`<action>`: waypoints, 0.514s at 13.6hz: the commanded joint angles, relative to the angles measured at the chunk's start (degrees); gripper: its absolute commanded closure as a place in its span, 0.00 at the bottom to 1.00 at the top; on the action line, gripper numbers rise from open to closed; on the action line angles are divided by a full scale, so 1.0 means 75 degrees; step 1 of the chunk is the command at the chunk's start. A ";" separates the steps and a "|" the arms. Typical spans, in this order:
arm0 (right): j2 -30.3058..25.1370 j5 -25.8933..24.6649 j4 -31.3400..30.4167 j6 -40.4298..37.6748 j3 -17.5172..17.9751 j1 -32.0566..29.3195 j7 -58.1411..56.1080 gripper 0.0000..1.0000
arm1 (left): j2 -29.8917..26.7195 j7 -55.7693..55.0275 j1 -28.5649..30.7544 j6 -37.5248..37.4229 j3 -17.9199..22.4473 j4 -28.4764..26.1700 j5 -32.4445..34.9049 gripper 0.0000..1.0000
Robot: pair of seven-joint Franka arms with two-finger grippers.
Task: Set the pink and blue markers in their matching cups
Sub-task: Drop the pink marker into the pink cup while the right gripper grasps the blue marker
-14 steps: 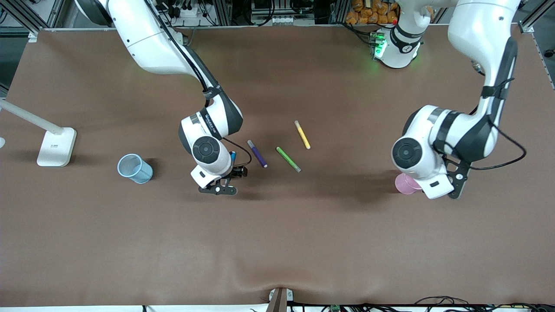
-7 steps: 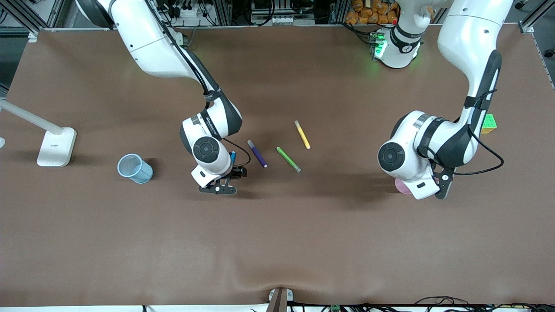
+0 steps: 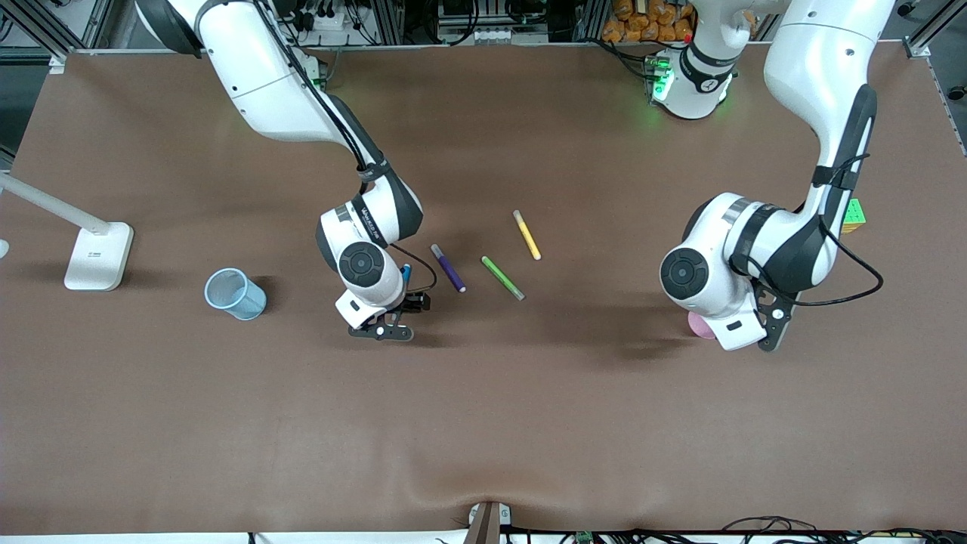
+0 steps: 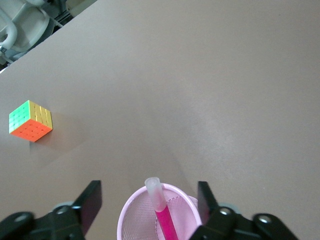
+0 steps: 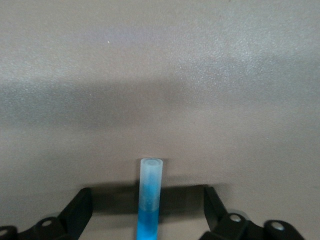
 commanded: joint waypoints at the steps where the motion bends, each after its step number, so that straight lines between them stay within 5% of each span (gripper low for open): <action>1: -0.0001 -0.0005 -0.0035 0.0045 0.0059 -0.0127 -0.0013 1.00 | -0.0328 0.0560 0.0102 -0.0146 -0.0051 0.0139 -0.0329 0.00; 7: -0.0059 0.0007 -0.0023 -0.0025 0.0071 -0.0256 0.0010 1.00 | -0.1264 0.3461 0.0545 -0.0146 -0.0051 0.0631 -0.2059 0.00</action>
